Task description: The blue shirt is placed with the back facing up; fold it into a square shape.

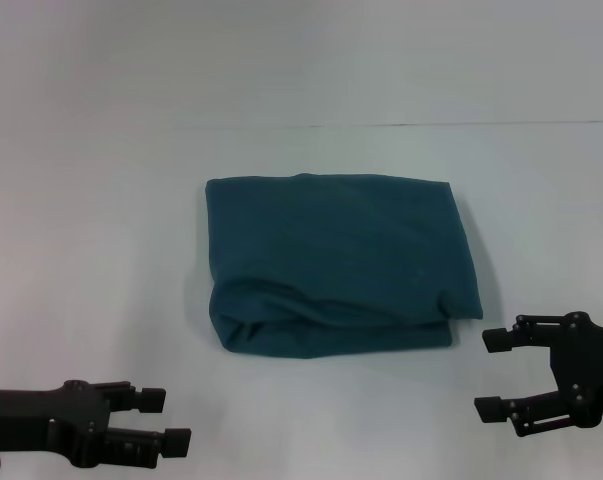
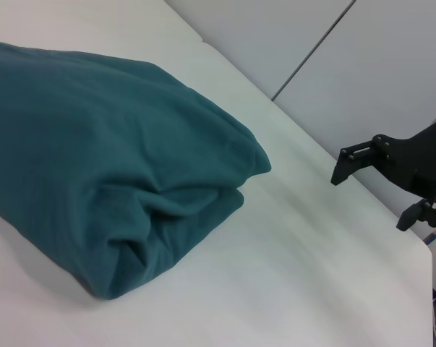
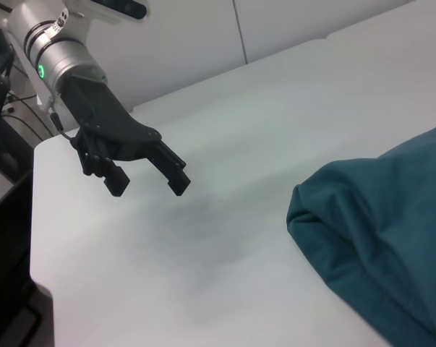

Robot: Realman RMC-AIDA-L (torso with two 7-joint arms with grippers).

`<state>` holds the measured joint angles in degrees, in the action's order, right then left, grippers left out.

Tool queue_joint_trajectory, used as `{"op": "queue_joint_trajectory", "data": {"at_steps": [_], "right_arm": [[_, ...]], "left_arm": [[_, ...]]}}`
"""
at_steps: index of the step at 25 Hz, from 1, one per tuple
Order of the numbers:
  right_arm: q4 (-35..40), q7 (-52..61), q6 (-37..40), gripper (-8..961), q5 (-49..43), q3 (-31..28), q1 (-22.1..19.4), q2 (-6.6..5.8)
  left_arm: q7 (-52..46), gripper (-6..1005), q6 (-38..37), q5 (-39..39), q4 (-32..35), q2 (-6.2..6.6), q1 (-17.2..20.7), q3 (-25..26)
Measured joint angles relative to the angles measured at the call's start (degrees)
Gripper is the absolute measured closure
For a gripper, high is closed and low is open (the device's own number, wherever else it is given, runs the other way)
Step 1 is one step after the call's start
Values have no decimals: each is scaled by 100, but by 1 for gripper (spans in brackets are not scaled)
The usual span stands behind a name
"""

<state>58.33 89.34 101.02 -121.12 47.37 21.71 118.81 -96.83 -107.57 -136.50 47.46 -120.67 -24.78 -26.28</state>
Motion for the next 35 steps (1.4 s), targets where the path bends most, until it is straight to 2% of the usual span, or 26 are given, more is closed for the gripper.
{"op": "queue_joint_trajectory", "data": {"at_steps": [14,23,27,35], "right_arm": [[31,15,61,29,4,-9,-20,18],[49,4,692,29,53,-101,29,-43],[53,3,1108,29,92,-331,54,-68],[56,-65,1247,29,97,-430,21,-78]], "left_arm": [[14,64,-13,-39,0,0,11,-9],[284,65,-871,-46,-3,71,-110,-16],[263,65,-961,-47,-8,86,-130,-34],[249,64,-975,15,-30,102,-218,-70]]}}
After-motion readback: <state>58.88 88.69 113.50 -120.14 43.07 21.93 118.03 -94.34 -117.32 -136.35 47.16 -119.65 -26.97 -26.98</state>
